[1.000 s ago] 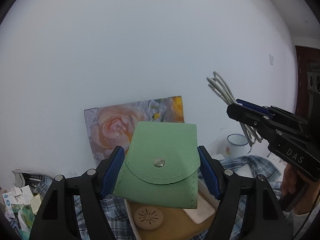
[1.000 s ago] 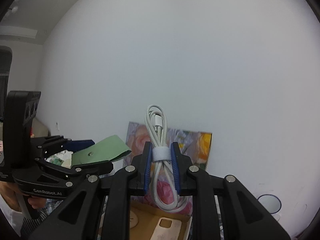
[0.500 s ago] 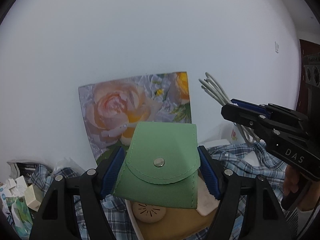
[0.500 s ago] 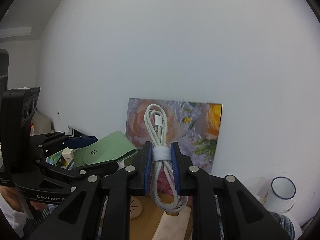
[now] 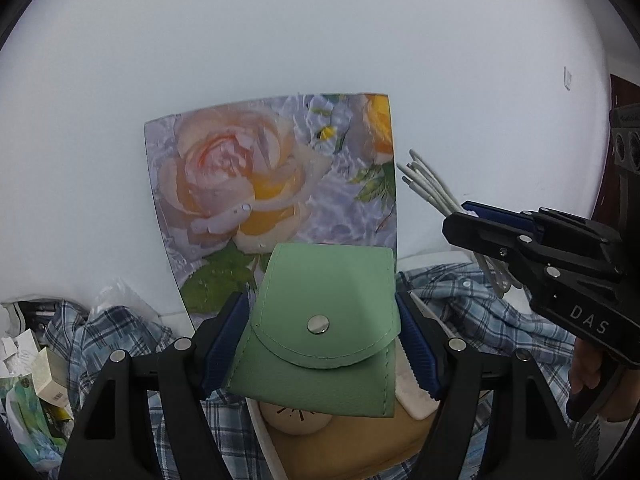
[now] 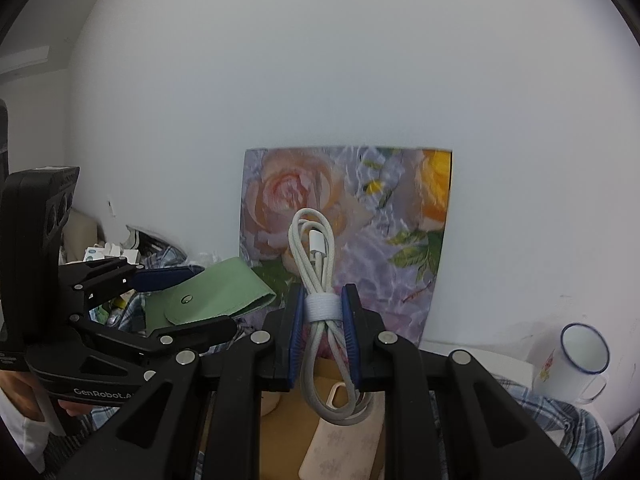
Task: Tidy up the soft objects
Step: 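Lower the pouch into the box with left tool while right tool lowers the cable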
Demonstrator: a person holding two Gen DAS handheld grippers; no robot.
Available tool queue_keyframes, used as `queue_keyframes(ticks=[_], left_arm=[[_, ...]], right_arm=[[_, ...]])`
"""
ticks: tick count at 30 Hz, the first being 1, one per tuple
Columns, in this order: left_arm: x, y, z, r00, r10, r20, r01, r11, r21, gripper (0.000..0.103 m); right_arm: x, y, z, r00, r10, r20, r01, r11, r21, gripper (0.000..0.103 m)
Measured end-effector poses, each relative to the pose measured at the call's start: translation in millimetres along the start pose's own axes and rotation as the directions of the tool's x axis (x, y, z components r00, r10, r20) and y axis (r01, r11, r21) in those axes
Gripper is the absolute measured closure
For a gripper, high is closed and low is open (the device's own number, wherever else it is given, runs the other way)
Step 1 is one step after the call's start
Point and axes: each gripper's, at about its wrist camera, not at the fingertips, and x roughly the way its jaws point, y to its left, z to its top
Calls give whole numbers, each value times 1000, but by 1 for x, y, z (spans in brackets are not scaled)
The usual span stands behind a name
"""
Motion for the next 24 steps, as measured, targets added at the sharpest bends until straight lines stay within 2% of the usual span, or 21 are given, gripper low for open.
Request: queue_keyframes(ticks=[13,24], left_arm=[[29,3,-11,997,29,-77,-28,1000,8,27],[59,3,-26,987,39,-153,-39,999,3,27]], right_arm=[[36,-12,-23,993,35,-116,-30,999,45,85],[68,-17,-48,975,65,-214,-49,996,80,85]])
